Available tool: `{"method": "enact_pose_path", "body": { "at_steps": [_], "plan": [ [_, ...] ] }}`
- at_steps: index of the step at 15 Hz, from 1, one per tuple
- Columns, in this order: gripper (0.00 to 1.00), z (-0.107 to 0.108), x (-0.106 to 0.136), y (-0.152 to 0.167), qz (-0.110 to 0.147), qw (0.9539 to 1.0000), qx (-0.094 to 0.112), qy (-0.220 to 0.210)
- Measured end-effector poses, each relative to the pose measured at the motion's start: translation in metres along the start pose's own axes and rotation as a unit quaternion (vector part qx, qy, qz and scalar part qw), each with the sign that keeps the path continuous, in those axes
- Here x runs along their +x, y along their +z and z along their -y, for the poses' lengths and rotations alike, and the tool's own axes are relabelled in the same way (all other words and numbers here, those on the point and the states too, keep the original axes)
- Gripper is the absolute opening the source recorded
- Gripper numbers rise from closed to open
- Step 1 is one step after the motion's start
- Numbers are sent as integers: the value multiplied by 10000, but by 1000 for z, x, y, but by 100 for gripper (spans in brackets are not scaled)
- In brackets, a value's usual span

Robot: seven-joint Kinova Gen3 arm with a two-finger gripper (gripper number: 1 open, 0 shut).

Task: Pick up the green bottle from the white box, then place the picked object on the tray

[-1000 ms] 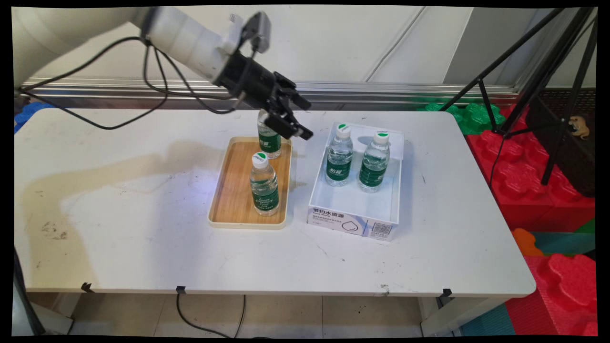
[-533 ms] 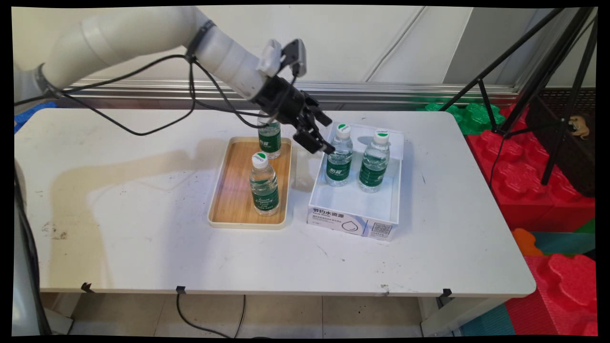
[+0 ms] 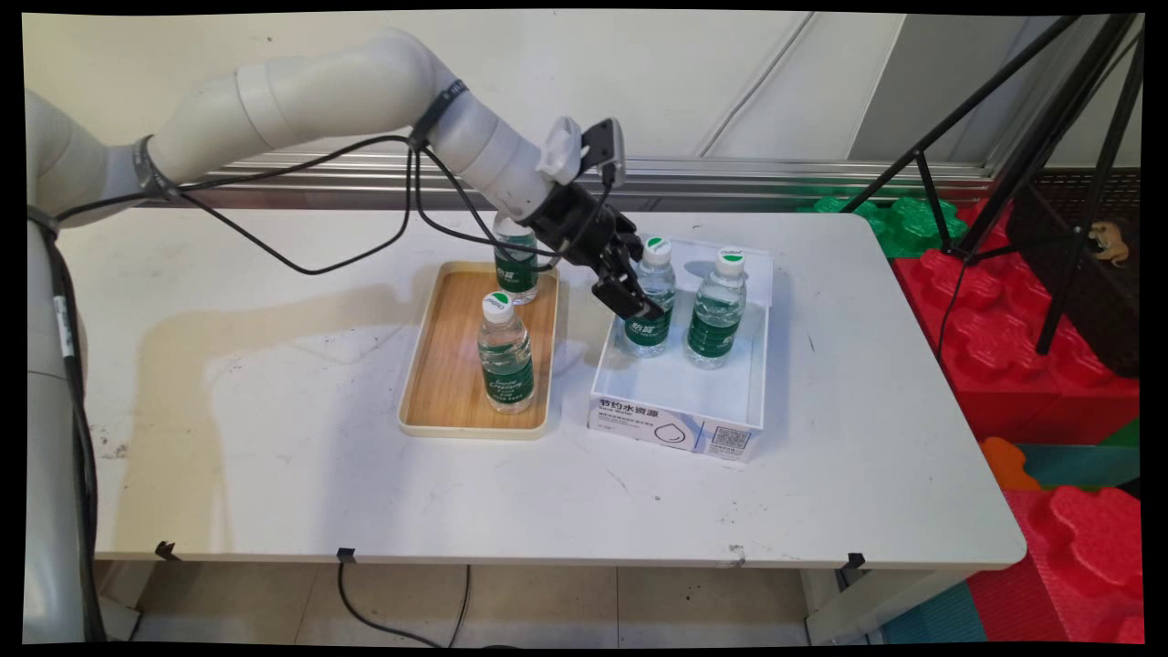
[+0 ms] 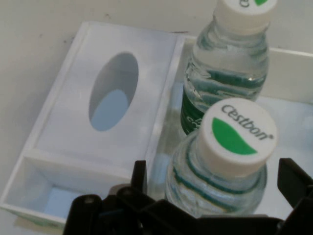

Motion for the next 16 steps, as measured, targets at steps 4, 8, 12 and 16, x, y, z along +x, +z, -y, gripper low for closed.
{"method": "enact_pose_path", "body": {
  "at_steps": [4, 8, 12, 16],
  "plan": [
    [100, 2, 0, 18, 27, 10000, -33, 18],
    [0, 3, -1, 26, 28, 10000, -48, 3],
    [0, 4, 0, 29, 3, 10000, -51, 12],
    [0, 2, 2, 27, -47, 10000, -57, 4]
  ]
}}
